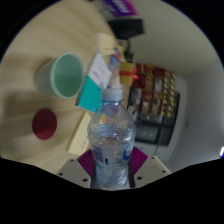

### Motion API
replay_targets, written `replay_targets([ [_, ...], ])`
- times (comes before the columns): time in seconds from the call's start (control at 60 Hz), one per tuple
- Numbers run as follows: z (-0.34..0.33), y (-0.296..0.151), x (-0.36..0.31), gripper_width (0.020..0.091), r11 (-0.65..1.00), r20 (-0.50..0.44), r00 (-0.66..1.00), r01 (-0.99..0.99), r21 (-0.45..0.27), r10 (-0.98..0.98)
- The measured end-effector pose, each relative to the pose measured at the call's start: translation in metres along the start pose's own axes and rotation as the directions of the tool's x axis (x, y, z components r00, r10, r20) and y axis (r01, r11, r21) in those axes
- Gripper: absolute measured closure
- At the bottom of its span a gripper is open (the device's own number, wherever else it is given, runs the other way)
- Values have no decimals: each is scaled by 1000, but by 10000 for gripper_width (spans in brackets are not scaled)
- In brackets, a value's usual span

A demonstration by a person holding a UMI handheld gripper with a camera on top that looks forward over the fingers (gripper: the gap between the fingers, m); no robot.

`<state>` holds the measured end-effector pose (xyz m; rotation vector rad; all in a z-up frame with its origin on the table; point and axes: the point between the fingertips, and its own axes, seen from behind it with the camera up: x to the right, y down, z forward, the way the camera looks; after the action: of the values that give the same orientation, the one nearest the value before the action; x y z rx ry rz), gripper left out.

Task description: Pour water

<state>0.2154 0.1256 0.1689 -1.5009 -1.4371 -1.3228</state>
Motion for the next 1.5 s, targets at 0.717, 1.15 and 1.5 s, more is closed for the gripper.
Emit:
replay_targets([
  [0.717,13,-45,19,672,980,100,985,-152,129,140],
  [1.15,8,-40,-35,668,-119,269,-105,-992,36,957],
  [1.5,19,-64,-96,667,-104,295,-105,-994,-19,950],
])
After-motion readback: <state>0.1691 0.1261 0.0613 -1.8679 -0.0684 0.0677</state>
